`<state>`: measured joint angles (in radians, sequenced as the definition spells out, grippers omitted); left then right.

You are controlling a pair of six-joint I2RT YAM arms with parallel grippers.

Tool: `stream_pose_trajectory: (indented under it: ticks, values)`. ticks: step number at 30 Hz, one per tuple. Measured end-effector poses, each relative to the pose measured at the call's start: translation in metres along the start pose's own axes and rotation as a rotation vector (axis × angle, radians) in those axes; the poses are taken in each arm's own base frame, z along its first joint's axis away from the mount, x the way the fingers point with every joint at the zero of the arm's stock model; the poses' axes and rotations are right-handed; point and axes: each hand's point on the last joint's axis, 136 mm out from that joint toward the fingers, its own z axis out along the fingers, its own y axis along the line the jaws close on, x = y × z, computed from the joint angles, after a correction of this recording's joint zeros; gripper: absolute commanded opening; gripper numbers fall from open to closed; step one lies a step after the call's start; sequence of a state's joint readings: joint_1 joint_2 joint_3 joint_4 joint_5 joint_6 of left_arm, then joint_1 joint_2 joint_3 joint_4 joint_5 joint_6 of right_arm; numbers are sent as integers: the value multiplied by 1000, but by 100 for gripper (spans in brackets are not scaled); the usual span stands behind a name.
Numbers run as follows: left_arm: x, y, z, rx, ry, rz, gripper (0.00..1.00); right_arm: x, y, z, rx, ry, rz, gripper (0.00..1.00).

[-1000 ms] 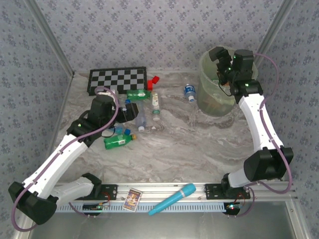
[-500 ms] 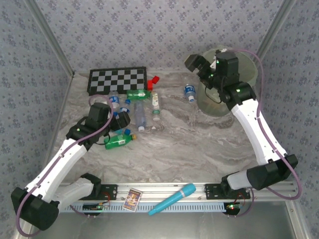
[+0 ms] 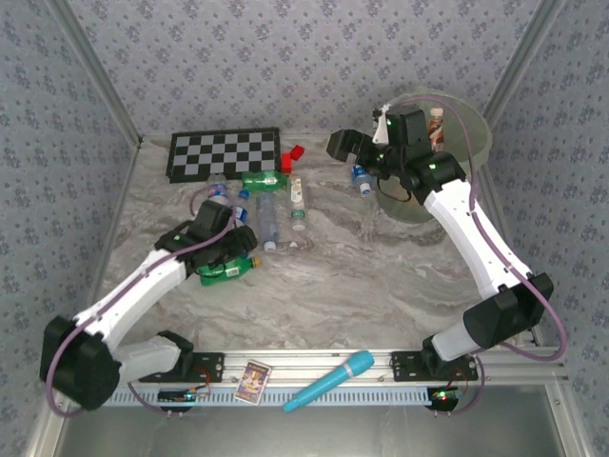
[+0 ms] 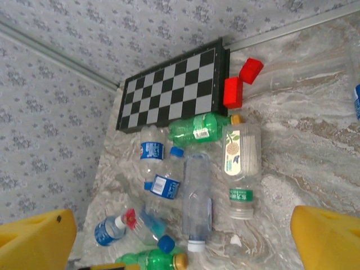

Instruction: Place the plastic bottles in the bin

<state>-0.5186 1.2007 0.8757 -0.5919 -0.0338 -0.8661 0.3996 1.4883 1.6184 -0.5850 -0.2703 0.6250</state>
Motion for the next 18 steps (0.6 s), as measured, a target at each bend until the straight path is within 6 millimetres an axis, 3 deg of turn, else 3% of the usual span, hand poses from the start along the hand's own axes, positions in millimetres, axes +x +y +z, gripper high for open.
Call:
stream_pose_trajectory:
  ticks: [6,13,18]
  values:
    - [-10,-34,38,-17,36,41,78,9,-2,-3,-11,50,-25,100]
    - [-20,-42,79,-77,72,89,77,12,-1,-16,-6,56,-37,100]
    - [-29,-36,99,-95,78,92,76,12,3,-31,-8,40,-42,100]
